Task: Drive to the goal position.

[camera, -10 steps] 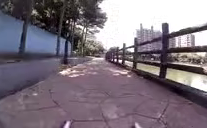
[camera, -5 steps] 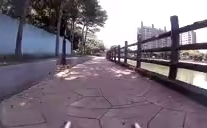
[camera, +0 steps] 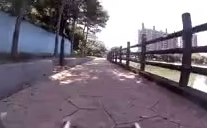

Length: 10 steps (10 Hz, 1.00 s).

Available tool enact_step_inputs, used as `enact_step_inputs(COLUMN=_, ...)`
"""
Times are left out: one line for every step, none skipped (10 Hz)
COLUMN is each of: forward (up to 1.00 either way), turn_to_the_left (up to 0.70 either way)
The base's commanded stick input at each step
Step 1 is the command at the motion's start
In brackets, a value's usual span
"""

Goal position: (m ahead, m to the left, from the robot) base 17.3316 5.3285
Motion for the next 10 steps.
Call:
enact_step_inputs(forward=0.7, turn_to_the_left=0.0)
enact_step_inputs(forward=0.7, turn_to_the_left=0.0)
enact_step_inputs(forward=0.7, turn_to_the_left=0.0)
enact_step_inputs(forward=0.7, turn_to_the_left=0.0)
enact_step_inputs(forward=0.7, turn_to_the_left=0.0)
enact_step_inputs(forward=0.7, turn_to_the_left=0.0)
enact_step_inputs(forward=0.7, turn_to_the_left=0.0)
enact_step_inputs(forward=0.7, turn_to_the_left=0.0)
enact_step_inputs(forward=0.7, turn_to_the_left=0.0)
enact_step_inputs(forward=0.7, turn_to_the_left=0.0)
